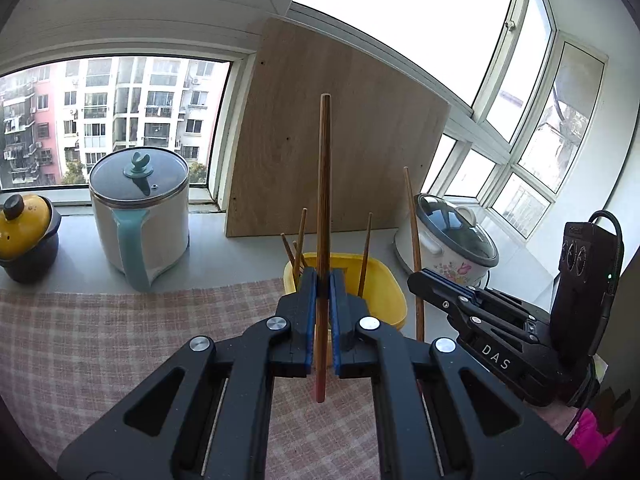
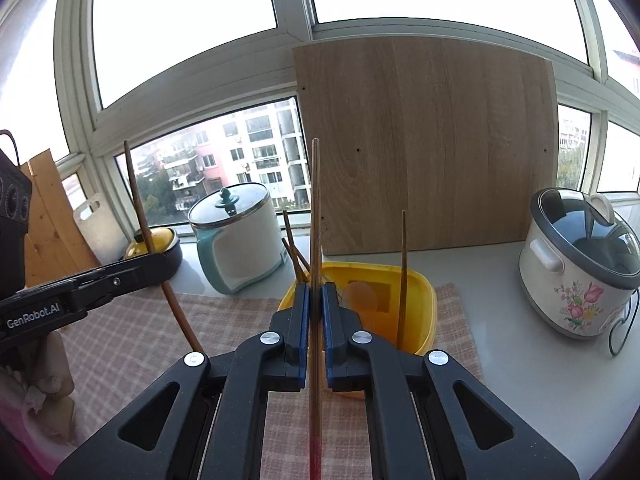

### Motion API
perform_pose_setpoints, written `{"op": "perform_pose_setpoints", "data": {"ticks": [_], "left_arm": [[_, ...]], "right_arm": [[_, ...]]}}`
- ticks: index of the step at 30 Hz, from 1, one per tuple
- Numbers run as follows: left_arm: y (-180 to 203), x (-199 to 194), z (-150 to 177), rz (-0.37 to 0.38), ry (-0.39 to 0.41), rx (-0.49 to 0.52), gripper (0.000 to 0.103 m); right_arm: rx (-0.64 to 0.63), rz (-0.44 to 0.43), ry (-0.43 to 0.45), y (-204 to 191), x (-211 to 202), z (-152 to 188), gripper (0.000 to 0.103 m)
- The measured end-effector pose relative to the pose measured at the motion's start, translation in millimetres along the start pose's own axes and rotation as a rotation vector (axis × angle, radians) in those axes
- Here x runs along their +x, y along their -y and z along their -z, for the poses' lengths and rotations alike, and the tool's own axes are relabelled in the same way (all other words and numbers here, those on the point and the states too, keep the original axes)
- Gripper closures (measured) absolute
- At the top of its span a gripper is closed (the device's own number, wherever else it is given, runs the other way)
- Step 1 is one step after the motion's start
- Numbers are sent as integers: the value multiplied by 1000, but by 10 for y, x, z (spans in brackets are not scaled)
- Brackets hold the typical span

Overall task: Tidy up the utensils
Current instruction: 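Carry both chopsticks upright with both tools over the yellow container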

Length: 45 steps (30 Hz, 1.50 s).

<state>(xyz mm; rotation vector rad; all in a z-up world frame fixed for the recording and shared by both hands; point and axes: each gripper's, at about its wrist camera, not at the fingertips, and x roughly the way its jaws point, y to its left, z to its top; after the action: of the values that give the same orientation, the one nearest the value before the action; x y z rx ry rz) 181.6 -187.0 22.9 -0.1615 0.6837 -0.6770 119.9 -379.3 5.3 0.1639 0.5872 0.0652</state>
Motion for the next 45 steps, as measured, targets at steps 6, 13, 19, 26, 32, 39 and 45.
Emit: {"op": "perform_pose_setpoints", "data": {"ticks": [6, 13, 19, 26, 32, 39, 45], "left_arm": [[125, 179, -234, -2, 24, 13, 99], [235, 391, -427, -13, 33, 36, 99], [275, 576, -467, -24, 20, 36, 99], [220, 731, -435, -37, -10, 27, 99], [149, 832, -400, -43, -33, 17, 99], [100, 954, -321, -51, -64, 9, 99], [79, 994, -261, -47, -86, 4, 99]], "right_arm": [[-6, 0, 10, 138, 117, -184, 98], [11, 5, 25, 319, 272, -378, 98], [-18, 21, 38, 375, 399, -476, 98], [-33, 37, 36, 397, 567, -457, 98], [-42, 64, 20, 415, 733, -441, 98], [-49, 79, -39, 421, 844, -363, 98], [-53, 79, -74, 430, 854, -288, 98]]}}
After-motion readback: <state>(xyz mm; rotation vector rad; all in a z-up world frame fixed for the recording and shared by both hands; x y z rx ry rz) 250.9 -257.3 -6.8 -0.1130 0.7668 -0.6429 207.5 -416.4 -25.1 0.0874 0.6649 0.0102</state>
